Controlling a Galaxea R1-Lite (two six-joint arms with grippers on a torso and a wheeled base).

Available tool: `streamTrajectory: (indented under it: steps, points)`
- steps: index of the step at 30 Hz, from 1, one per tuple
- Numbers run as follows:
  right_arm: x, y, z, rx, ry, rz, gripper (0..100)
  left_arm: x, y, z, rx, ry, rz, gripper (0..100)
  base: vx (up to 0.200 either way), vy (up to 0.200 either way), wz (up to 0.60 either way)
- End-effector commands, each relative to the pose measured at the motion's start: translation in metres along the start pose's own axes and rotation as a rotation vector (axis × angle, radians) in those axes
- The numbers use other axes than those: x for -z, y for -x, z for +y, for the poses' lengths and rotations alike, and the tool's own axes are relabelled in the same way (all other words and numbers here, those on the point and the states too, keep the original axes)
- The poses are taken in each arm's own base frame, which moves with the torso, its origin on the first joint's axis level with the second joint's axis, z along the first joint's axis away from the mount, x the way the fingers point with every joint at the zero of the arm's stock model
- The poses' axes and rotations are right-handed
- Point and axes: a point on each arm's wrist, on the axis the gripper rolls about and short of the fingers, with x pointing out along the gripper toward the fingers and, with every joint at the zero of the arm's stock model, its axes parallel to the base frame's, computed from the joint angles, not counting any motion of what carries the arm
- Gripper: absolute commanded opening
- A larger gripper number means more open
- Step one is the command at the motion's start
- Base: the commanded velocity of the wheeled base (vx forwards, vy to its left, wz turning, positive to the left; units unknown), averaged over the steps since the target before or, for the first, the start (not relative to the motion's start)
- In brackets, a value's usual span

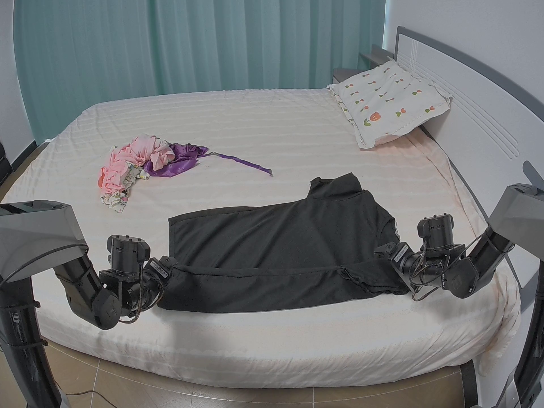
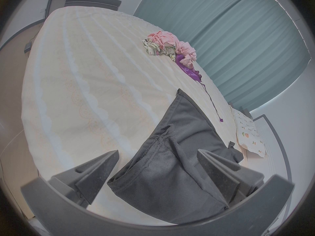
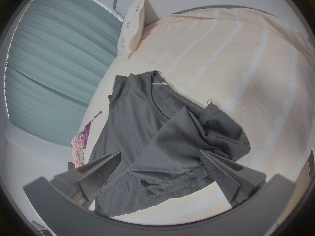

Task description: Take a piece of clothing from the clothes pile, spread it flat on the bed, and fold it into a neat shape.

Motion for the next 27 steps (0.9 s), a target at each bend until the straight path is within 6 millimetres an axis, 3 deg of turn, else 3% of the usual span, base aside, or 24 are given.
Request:
streamTrajectory:
  steps: [1,12,17,20,27]
  points:
    - [-0.006,0.012,0.008,-0.034,0.000,-0.024,100,-0.001,0.002,-0.002,0.007,0.007,-0.003,100,0.000,0.000,0.00]
    - [-0.009,0.016,0.012,-0.051,0.002,-0.039,100,-0.002,0.004,-0.002,0.014,0.009,-0.001,100,0.182,0.000,0.00]
    - [-0.009,0.017,0.012,-0.052,0.018,-0.041,100,-0.015,0.023,-0.014,0.063,0.018,-0.036,100,0.200,0.000,0.00]
    - [-0.010,0.017,0.011,-0.049,0.025,-0.043,100,-0.015,0.030,-0.014,0.075,0.011,-0.031,100,0.000,0.000,0.00]
    - [-0.008,0.022,0.000,-0.028,0.111,-0.039,100,0.001,0.037,0.011,0.091,-0.149,0.176,100,0.000,0.000,0.00]
